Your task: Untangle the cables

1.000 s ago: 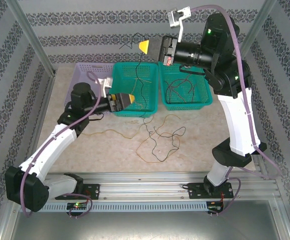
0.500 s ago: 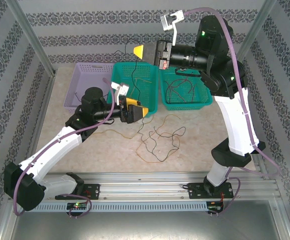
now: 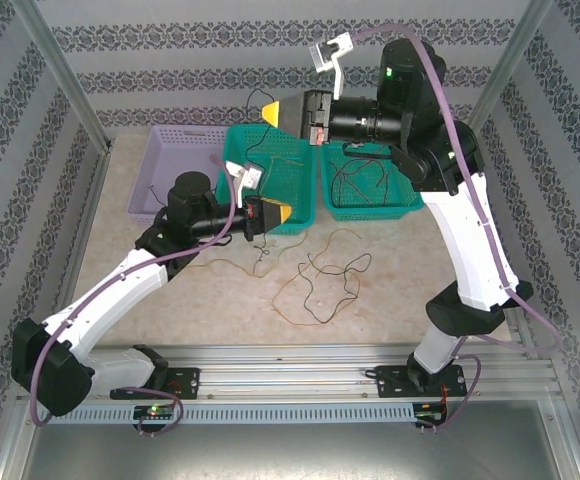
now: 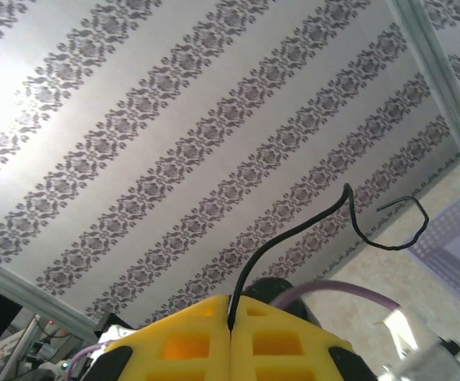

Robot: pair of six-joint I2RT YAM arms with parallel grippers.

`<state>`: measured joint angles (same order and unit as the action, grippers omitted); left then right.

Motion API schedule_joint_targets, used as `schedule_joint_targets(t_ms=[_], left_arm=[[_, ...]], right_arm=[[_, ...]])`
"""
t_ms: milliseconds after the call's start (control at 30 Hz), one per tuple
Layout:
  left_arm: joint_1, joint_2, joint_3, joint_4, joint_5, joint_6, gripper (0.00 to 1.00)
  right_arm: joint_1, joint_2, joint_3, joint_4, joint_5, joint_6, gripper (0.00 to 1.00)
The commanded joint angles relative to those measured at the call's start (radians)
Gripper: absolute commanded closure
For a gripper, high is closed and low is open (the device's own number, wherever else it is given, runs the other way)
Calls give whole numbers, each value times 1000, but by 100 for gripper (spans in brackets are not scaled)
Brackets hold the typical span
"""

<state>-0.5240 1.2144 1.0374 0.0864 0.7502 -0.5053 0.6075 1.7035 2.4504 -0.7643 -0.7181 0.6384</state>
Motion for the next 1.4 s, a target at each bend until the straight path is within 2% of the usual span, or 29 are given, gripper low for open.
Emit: schedule_joint_targets(t_ms=[0, 100, 300, 400, 533, 700, 800, 900, 1133, 1367], left_arm=[[-8, -47, 63, -96, -52, 66, 100], [4, -59, 134, -258, -119, 130, 100], [118, -59, 299, -534, -238, 194, 100], [197, -51, 388, -639, -300, 204, 100], [313, -10, 509, -721, -317, 172, 100], [380, 62, 667, -796, -407, 147, 100], [405, 130, 772, -836, -470, 148, 100], [444, 192, 835, -841, -487, 142, 100], [506, 341, 932, -838, -537, 144, 100], [540, 453, 963, -822, -583, 138, 100]], right_arm=[[-25, -104, -110, 27, 96, -53, 100], [-71, -212, -319, 110, 153, -46, 98], [-202, -414, -691, 261, 201, -5, 76], [-229, -474, -791, 255, 190, -35, 67], [-243, -553, -914, 254, 211, -73, 57], [-259, -644, -1051, 261, 221, -96, 47], [-259, -699, -1127, 266, 220, -98, 47], [-258, -762, -1225, 299, 203, -76, 47], [-241, -912, -1436, 326, 190, -45, 46], [-231, -1053, -1547, 252, 203, -61, 44]])
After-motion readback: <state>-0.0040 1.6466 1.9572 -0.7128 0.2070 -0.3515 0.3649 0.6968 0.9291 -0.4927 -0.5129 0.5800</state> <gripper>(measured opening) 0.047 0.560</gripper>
